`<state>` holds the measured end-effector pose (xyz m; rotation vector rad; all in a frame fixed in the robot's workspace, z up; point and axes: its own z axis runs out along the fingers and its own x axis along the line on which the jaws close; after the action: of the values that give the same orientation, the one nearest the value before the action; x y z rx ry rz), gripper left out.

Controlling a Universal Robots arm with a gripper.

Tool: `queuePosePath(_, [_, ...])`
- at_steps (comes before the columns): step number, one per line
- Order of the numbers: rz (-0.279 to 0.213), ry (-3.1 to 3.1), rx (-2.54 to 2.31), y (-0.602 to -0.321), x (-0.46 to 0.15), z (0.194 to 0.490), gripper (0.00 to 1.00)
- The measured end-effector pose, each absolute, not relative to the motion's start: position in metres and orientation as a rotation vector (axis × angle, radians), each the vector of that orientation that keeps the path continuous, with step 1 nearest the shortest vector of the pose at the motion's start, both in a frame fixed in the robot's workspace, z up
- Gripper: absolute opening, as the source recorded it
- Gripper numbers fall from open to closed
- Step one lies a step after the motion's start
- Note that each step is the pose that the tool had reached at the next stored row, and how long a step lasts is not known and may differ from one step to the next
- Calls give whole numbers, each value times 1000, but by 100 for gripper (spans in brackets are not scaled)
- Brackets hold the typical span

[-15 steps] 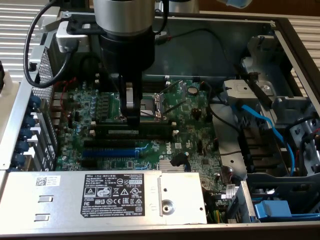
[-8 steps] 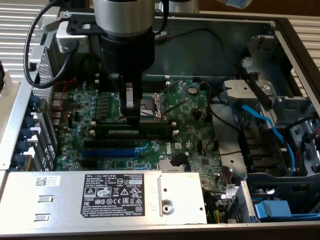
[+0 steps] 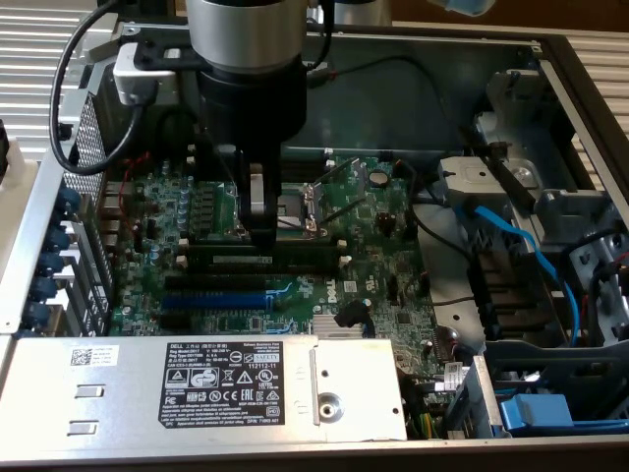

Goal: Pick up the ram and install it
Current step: 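Insert the ram into the slot, then press down the ram until it locks into place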

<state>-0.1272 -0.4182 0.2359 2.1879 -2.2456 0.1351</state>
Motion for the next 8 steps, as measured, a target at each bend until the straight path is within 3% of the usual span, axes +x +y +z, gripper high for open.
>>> queuePosePath(8, [130, -2244, 2186, -419, -127, 236, 11])
